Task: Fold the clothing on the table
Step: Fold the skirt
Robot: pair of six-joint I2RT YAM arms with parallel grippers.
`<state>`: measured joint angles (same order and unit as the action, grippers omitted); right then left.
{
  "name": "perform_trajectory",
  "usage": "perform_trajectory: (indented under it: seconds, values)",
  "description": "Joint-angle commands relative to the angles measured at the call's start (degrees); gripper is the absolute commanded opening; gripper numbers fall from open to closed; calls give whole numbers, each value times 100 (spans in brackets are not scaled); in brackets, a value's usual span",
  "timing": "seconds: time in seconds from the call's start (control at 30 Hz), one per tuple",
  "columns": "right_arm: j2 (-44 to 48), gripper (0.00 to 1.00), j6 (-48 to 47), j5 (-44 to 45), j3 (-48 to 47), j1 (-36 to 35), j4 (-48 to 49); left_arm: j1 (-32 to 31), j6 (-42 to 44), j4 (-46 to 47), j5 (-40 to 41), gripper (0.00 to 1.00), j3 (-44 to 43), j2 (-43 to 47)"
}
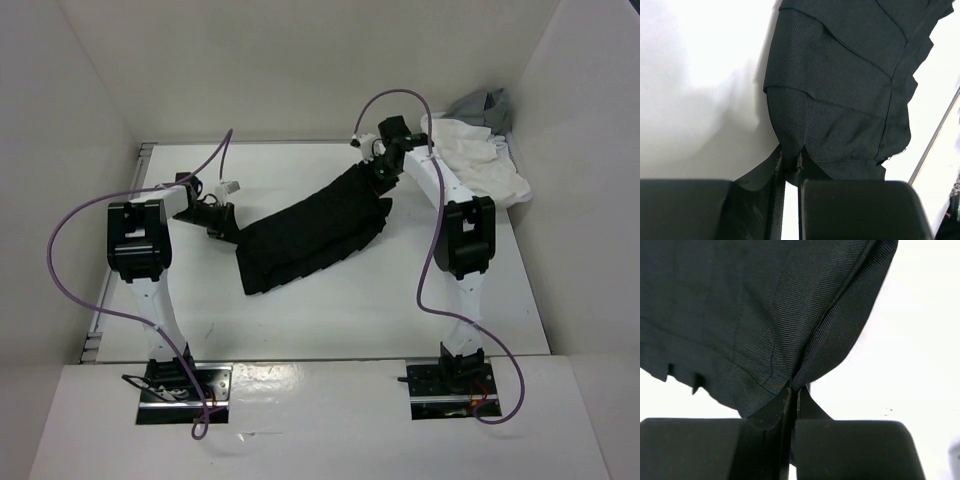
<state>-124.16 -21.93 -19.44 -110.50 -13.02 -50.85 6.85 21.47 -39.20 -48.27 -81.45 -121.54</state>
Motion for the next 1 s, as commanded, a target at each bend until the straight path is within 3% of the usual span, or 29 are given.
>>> perform_trajectory:
  seconds: [0.0,0.43,0.73,0.97]
  values:
    - [454,0,-30,758,-471,-367,-310,0,-275,158,99,0,-248,-238]
    - [59,0,22,1347,-1526,-2212,-970,-52,-539,273,-24,0,-267,-344]
    - [-1136,0,154,916,-3713,-2925,-1918,-52,-539,325,-130,0,-213,-344]
    - [-1559,0,216,837,-4049,-3391,-1972,-52,-592,378,-253,0,-161,-344]
